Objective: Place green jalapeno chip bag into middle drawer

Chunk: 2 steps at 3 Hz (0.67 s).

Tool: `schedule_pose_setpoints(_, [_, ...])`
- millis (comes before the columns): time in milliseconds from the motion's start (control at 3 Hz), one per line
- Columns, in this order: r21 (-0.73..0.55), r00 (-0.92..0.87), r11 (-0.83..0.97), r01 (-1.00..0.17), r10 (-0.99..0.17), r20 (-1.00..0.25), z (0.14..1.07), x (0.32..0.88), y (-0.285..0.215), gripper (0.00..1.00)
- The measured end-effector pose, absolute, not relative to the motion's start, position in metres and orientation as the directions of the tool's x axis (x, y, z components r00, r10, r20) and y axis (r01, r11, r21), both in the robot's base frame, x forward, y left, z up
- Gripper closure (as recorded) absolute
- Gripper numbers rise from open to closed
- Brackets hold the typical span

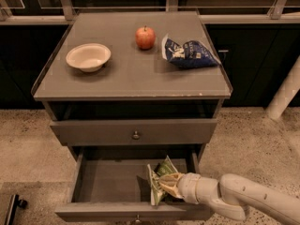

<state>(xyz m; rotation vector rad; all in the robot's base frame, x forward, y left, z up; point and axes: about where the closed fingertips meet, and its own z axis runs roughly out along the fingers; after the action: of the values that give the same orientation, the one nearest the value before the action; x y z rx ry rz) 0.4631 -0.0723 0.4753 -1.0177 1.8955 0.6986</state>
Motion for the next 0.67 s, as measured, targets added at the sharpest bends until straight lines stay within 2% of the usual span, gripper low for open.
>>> schedule_pose_setpoints(667, [0.077,-0.306,0.512,-0.855,-0.379,-0.873,0.4753,0.4631,-0.0722,0.13])
